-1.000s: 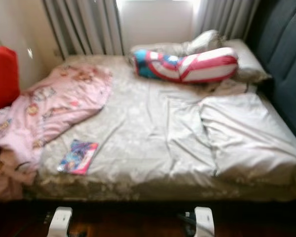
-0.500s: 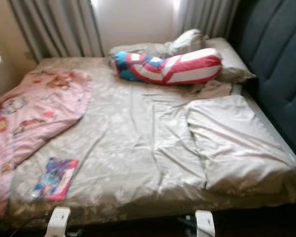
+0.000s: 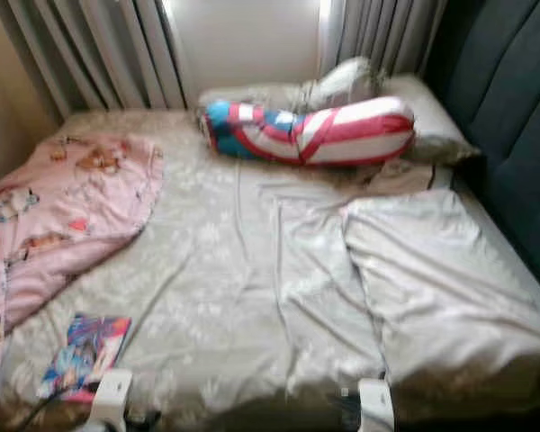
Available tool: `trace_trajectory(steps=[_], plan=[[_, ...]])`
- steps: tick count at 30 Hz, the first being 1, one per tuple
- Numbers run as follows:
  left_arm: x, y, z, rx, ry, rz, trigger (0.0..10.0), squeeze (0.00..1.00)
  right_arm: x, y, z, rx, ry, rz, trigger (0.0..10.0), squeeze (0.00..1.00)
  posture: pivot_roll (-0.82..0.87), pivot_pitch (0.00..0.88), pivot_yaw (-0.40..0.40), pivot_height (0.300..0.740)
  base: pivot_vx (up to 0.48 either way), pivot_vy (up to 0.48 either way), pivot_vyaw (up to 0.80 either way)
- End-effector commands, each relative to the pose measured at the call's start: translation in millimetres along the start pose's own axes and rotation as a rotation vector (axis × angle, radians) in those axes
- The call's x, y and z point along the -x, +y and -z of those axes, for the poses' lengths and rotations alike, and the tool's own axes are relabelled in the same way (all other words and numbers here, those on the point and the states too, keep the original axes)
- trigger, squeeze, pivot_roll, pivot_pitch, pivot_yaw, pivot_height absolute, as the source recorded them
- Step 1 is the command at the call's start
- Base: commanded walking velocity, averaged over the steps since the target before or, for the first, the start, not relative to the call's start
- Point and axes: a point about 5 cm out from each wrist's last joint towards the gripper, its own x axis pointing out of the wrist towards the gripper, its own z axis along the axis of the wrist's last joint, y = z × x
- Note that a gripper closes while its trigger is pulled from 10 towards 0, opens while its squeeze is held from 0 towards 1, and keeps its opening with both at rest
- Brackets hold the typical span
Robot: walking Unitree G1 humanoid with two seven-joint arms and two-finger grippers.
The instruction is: Clean up the room
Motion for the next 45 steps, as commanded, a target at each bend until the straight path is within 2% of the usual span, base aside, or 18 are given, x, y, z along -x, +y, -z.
trace_trajectory(steps=[1,6,25,34,45], plan=[[2.0,-0.1,10.3,-0.004,0.033,0.002,10.0,0.0,0.8,-0.4,4.8,-0.004,0.016,0.004,10.0,0.0,-0.05,0.0,-0.012,0.74,0.0,0.0,0.0],[2.0,0.1,9.6,-0.02,0.031,0.004,10.0,0.0,0.8,-0.2,4.6,-0.012,0.012,0.006,10.0,0.0,-0.05,0.0,-0.011,0.74,0.0,0.0,0.0],[2.1,0.7,9.3,-0.023,0.03,0.004,10.0,0.0,0.7,0.8,4.5,-0.035,0.005,0.005,10.0,0.0,-0.05,0.0,-0.011,0.74,0.0,-0.327,0.0],[2.0,0.4,9.4,-0.021,0.03,0.005,10.0,0.0,0.7,0.8,4.9,-0.027,0.011,0.0,10.0,0.0,-0.05,0.0,-0.013,0.74,0.0,-0.387,-0.59],[2.0,0.3,9.5,-0.023,0.03,0.005,10.0,0.0,0.8,0.4,3.8,-0.024,-0.001,0.002,10.0,0.0,-0.05,0.0,-0.013,0.74,0.0,-0.388,0.0]])
